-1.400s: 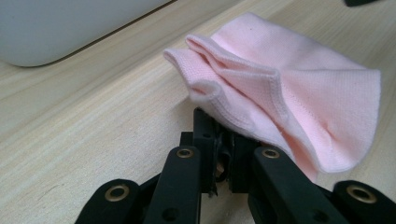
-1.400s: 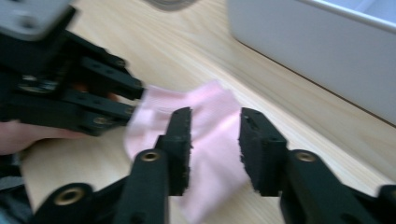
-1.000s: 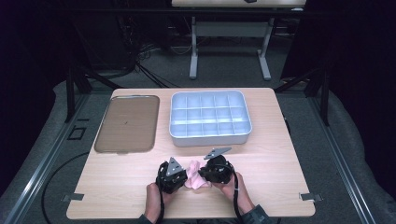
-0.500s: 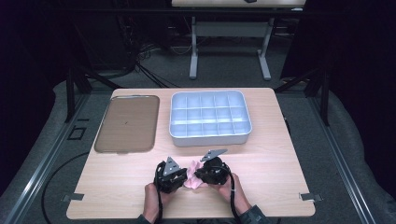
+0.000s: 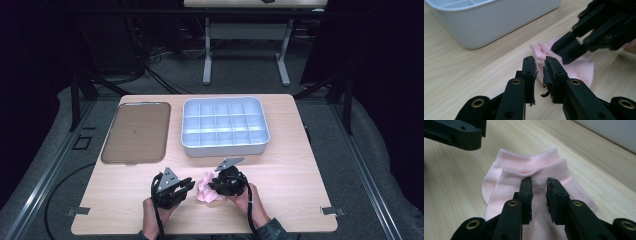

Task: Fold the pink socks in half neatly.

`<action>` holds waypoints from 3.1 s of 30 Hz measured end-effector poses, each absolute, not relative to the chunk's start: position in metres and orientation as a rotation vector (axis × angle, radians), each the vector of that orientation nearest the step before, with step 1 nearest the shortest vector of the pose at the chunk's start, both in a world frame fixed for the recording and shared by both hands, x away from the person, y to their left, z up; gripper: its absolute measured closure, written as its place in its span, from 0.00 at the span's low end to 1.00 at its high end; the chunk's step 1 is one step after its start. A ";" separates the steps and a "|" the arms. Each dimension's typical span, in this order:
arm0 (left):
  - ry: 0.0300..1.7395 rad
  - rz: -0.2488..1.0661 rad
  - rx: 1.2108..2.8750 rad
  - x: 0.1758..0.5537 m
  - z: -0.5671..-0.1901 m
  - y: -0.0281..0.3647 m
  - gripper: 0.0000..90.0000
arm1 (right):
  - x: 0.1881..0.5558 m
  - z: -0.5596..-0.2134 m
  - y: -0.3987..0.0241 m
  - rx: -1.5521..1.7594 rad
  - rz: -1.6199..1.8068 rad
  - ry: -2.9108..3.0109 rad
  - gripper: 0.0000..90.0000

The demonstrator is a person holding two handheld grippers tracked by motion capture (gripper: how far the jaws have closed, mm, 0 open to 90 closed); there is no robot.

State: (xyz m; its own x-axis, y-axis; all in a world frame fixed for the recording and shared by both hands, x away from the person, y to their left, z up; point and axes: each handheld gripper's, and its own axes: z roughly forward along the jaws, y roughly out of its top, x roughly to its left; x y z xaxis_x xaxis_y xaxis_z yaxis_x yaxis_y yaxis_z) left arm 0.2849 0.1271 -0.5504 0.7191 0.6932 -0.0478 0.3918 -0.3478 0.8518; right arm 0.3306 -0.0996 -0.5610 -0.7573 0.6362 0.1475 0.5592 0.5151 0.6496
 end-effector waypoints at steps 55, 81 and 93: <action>0.782 0.344 2.125 0.302 -0.584 0.098 1.00 | 0.318 -0.572 -0.122 1.286 1.037 2.570 0.88; 0.795 0.322 2.104 0.300 -0.577 0.084 0.98 | 0.307 -0.565 -0.156 1.342 1.120 2.490 0.95; 0.738 0.348 2.117 0.299 -0.572 0.078 0.98 | 0.307 -0.561 -0.155 1.327 1.082 2.500 0.94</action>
State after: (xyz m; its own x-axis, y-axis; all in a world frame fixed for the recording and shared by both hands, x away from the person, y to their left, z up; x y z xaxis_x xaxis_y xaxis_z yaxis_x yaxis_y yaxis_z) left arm 0.2988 0.0778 -0.5725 0.7876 0.6160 -0.0144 0.3810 -0.4685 0.7971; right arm 0.3069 -0.1549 -0.5608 -0.6115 0.7601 0.2198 0.6806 0.3636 0.6361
